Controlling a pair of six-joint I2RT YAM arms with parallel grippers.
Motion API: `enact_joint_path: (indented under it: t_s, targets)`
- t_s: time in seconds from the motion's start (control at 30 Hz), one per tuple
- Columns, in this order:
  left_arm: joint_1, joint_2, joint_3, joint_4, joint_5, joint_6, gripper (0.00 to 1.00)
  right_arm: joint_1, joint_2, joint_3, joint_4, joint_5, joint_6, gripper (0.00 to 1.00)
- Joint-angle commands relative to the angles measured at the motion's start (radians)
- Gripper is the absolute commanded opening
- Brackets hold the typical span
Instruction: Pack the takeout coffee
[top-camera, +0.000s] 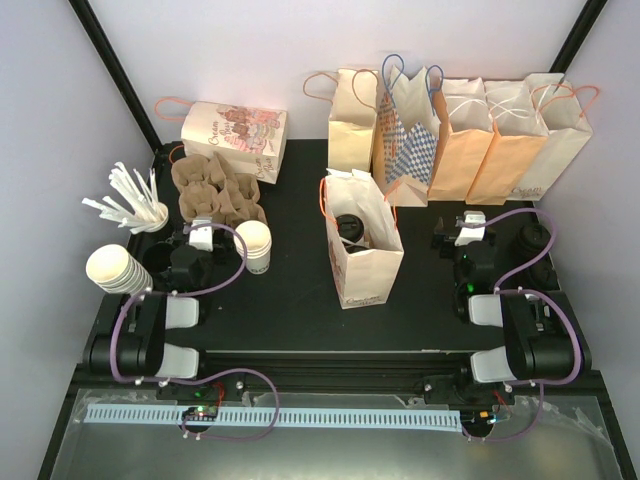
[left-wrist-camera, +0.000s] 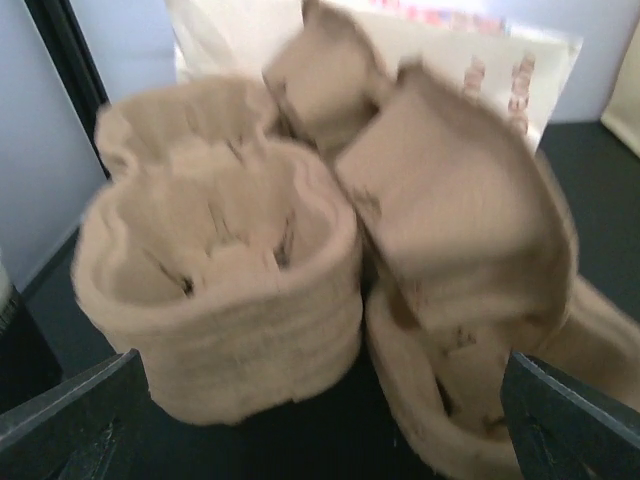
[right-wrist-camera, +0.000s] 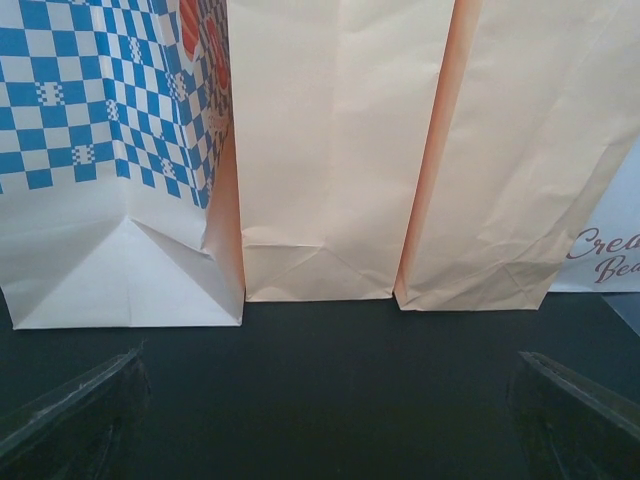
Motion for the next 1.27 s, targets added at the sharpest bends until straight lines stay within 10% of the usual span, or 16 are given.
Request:
enact_joint_path:
  t_s: [0.0, 1.23]
  targets:
    - [-0.012, 0.077, 0.033, 0.109, 0.030, 0.004, 0.99, -0.006, -0.008, 0.019, 0.053, 0.030, 0.005, 1.00]
    - [-0.028, 0.060, 0.114, -0.061, 0.053, 0.031, 0.99, -0.008, -0.006, 0.023, 0.046, 0.020, 0.006, 1.00]
